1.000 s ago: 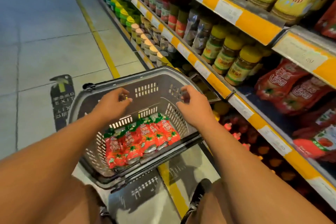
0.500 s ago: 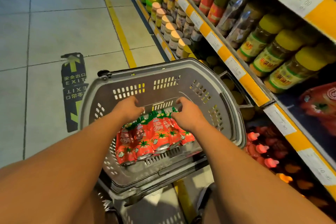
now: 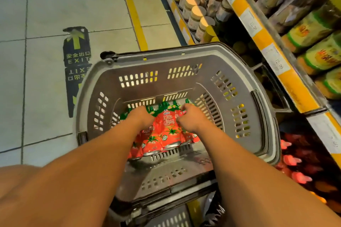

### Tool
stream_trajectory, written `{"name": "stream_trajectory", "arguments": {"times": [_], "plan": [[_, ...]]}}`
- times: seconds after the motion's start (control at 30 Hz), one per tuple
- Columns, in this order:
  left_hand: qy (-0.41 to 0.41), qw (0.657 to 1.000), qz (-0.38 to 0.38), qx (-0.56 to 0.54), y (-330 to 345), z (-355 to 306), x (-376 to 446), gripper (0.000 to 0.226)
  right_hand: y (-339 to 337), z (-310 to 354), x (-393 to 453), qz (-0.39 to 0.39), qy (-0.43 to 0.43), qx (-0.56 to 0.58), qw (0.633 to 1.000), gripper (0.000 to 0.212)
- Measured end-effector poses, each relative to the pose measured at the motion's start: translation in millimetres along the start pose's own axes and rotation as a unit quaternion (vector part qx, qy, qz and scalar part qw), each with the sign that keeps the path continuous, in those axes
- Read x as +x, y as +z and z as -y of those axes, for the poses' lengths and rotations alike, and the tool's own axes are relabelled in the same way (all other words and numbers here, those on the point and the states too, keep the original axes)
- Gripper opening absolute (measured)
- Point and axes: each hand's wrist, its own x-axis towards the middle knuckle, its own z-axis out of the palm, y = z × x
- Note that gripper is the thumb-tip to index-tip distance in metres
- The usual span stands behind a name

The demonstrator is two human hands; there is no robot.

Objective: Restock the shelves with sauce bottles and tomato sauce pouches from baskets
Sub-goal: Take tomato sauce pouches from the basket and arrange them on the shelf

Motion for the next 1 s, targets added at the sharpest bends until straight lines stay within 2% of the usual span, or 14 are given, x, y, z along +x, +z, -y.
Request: {"name": "stream_trajectory", "arguments": {"times": [0.1, 0.17, 0.4, 0.5, 0.57, 0.67, 0.9, 1.0], "plan": [[-0.034, 0.999, 0.028, 0.012, 25.7, 10.8, 6.8, 0.033, 10.3, -8.5, 13.4, 0.033, 0.019, 0.005, 0.999, 0.053], [-0.063, 0.997, 0.053, 0.014, 37.6, 16.4, 12.0, 0.038, 18.1, -14.3, 21.0, 0.048, 0.028, 0.001, 0.998, 0.061], [-0.087, 0.992, 0.085, -0.019, 54.1, 3.4, 24.8, 0.034, 46.6, -17.2, 44.5, 0.091, 0.067, 0.028, 0.993, 0.073], [-0.112, 0.989, 0.088, -0.030, 59.8, 4.3, 31.6, 0.043, 46.5, -18.9, 51.4, 0.086, 0.088, 0.022, 0.992, 0.058], [-0.138, 0.987, 0.072, -0.030, 61.4, 5.5, 32.9, 0.057, 47.9, -21.6, 53.8, 0.081, 0.102, 0.018, 0.991, 0.048], [-0.157, 0.985, 0.050, -0.046, 63.9, 6.6, 31.2, 0.071, 53.0, -19.4, 53.0, 0.077, 0.110, 0.000, 0.991, 0.047], [-0.162, 0.984, 0.061, -0.048, 62.8, 14.4, 30.8, 0.044, 51.6, -18.2, 53.3, 0.107, 0.132, -0.010, 0.985, 0.042], [-0.158, 0.982, 0.071, -0.076, 66.9, 13.8, 30.4, 0.039, 52.6, -17.6, 50.3, 0.148, 0.163, 0.041, 0.975, 0.034]]}}
